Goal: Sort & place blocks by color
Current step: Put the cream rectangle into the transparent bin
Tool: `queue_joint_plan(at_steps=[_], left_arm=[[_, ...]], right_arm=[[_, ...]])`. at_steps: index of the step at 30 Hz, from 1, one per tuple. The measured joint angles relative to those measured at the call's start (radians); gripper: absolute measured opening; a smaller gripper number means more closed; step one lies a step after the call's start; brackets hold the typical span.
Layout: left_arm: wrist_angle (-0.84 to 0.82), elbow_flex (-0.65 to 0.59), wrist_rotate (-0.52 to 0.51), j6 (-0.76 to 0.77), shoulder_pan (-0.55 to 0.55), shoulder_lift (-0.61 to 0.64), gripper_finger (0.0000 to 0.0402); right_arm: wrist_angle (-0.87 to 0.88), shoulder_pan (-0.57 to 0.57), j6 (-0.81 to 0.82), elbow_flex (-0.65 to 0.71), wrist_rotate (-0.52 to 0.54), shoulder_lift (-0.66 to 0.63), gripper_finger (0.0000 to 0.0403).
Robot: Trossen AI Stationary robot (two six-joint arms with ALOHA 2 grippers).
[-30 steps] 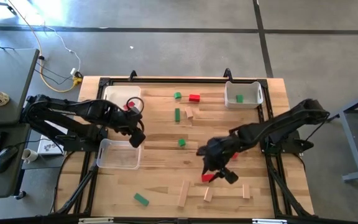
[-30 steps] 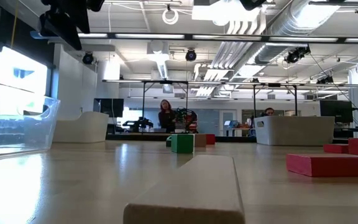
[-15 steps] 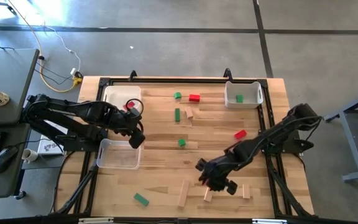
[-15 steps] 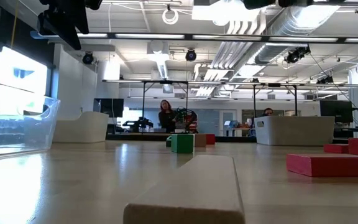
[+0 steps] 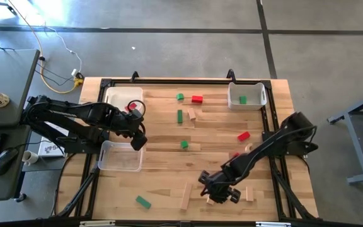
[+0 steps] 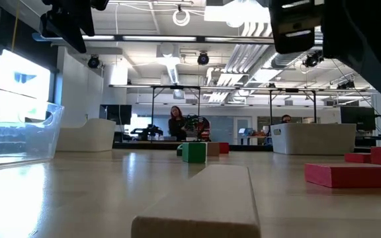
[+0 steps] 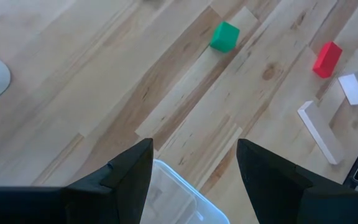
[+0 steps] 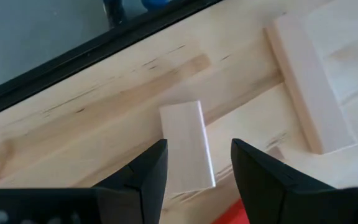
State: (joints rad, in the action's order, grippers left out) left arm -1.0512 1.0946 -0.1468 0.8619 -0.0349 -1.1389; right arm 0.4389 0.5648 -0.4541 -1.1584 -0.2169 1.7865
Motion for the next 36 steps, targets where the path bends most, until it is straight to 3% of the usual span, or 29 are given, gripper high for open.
queue_joint_plan(at_steps=[7, 36], left_arm=[[0.000, 0.000, -0.005, 0.000, 0.000, 0.000, 0.0220], [0.000, 0.000, -0.024, 0.000, 0.000, 0.000, 0.0220]], right_arm=[[-0.001, 0.003, -0.001, 0.000, 0.048, 0.034, 0.0162], [0.046, 0.006, -0.018, 0.000, 0.024, 0.054, 0.0162]])
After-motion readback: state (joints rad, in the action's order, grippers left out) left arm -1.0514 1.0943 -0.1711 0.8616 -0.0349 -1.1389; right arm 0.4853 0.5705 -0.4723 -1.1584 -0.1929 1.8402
